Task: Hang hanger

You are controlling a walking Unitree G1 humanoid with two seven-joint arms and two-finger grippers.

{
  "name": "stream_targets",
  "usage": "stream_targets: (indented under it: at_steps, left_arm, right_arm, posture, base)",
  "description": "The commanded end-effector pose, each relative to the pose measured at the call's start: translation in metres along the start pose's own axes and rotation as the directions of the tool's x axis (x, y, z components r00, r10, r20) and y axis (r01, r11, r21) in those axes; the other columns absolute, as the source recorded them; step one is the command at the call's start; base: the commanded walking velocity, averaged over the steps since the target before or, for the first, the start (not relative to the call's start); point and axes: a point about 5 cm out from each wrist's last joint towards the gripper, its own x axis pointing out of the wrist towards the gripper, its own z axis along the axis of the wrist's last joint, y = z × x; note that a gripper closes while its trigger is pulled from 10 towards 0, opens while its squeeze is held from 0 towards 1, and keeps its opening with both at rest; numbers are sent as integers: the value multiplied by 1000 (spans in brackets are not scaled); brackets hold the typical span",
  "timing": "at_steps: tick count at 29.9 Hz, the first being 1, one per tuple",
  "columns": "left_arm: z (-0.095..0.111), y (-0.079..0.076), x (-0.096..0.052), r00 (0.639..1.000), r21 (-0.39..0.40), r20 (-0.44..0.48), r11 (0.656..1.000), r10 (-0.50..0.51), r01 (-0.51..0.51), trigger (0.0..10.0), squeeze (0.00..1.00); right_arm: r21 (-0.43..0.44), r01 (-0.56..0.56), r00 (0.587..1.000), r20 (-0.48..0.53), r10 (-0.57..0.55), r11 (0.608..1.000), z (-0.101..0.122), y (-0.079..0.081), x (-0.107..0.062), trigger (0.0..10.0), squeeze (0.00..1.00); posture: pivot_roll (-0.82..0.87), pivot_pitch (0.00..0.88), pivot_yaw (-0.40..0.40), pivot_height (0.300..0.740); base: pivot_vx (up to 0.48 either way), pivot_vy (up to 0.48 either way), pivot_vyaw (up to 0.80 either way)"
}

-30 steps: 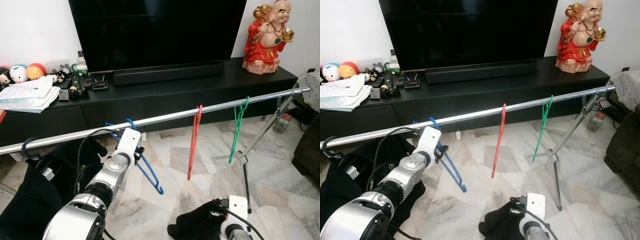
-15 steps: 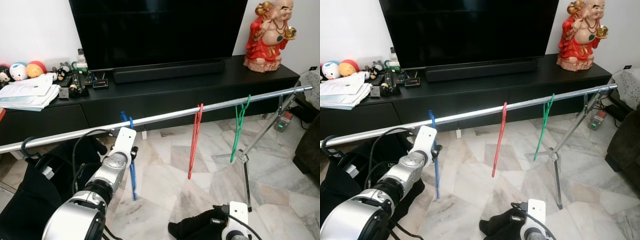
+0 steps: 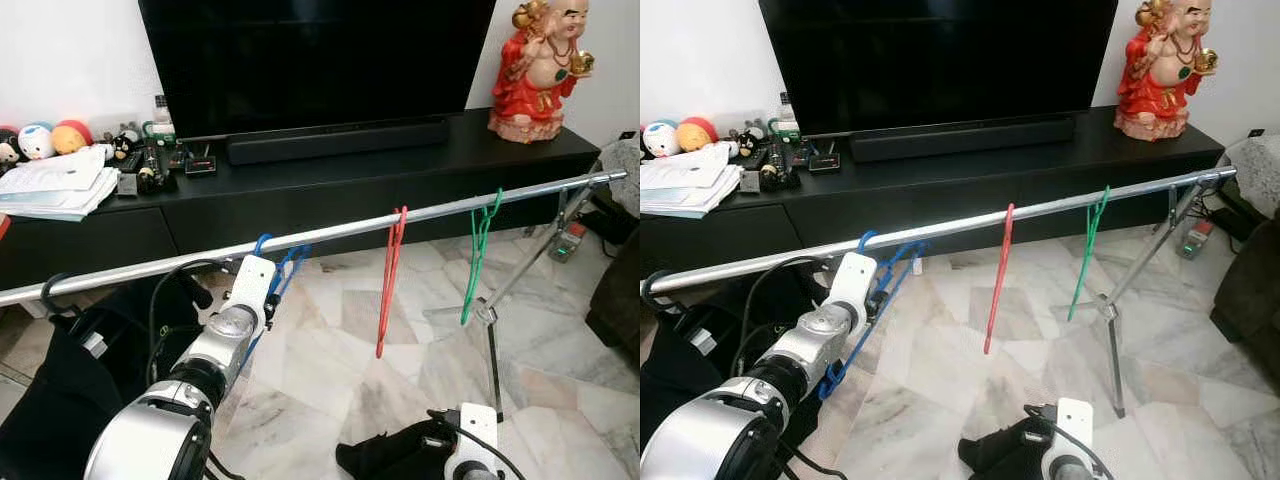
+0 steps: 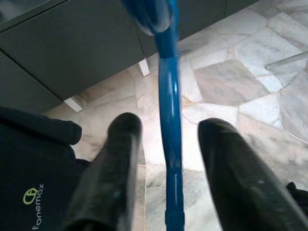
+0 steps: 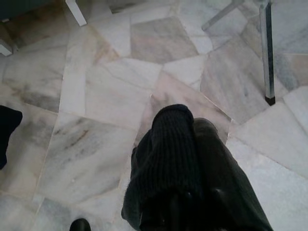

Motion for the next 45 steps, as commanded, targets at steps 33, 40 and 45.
stream_targets:
  at_steps: [33,40,45]
  left_arm:
    - [-9,11,-3,999,51,14,998,47,-47,0,0]
    - [4,16,-9,984,-45,174,998,45,-37,0,0]
    - [-1,17,-21,967,-19,256,1000,22,-18,0,0]
  right_arm:
    - [-5,-14,1000,21,14,1000,0,2,-1,10000,0]
    - [-1,-5,1000,1,5,1000,-5,1,-2,10000,0]
    - [0,-2,1000,-10,2,1000,-7,0,-3,10000,0]
  posture:
    - [30,67,18,740]
    - [35,67,15,740]
    - [36,63,16,740]
  base:
    - [0,0,0]
    - [0,0,0]
    - [0,0,0]
